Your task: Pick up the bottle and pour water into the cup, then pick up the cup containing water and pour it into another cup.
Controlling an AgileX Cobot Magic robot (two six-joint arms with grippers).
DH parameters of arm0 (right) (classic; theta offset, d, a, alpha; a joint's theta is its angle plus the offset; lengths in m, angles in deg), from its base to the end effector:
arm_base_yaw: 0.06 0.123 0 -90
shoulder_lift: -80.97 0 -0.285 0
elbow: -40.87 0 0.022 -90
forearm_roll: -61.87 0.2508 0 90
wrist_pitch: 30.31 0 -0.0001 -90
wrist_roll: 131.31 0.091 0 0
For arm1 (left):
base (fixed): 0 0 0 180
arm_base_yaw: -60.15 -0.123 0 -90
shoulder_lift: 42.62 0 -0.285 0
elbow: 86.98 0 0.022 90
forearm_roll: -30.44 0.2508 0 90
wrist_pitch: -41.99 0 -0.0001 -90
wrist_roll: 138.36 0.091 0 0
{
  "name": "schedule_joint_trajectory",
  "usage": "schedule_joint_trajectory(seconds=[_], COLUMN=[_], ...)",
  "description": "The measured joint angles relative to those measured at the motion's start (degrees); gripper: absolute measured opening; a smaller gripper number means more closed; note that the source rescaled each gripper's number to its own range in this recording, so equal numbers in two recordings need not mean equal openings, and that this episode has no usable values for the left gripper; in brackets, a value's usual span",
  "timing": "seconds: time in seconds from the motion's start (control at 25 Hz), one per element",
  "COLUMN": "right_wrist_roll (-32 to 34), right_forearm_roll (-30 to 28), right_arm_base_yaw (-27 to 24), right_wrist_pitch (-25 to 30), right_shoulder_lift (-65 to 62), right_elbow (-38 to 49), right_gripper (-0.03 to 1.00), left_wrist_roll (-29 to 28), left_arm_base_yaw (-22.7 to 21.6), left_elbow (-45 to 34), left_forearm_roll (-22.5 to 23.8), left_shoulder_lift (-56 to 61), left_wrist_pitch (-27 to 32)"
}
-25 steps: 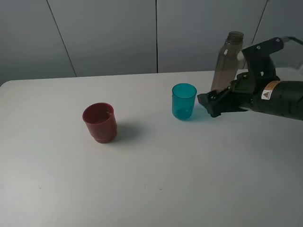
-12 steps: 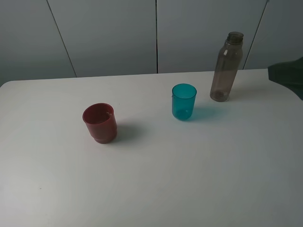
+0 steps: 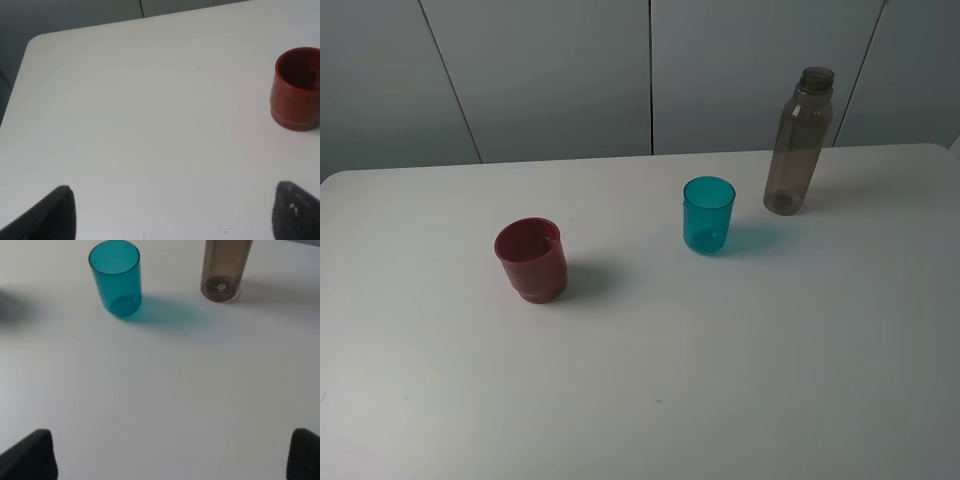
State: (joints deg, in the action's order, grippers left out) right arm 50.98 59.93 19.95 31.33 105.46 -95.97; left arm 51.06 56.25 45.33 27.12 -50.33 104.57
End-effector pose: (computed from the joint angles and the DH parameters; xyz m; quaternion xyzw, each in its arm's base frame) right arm 0.0334 0.0093 0.2992 -0.1400 0.8926 0.0662 0.4234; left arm -0.0079 -0.0052 0.2791 0.0431 0.8556 0.0310 0.5148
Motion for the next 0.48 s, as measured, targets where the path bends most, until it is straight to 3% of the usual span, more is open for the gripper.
schedule_joint_trajectory(seconds=[0.48], right_wrist_roll=[0.0], right_forearm_roll=[0.0], right_arm_base_yaw=[0.0], right_wrist_pitch=[1.1], right_shoulder_lift=[-16.3], right_elbow=[4.8], right_gripper=[1.00], left_wrist_roll=[0.0], left_arm_base_yaw=[0.0], left_elbow=[0.0], left_forearm_roll=[0.0], left_shoulder_lift=[0.0], left_wrist_pitch=[0.0])
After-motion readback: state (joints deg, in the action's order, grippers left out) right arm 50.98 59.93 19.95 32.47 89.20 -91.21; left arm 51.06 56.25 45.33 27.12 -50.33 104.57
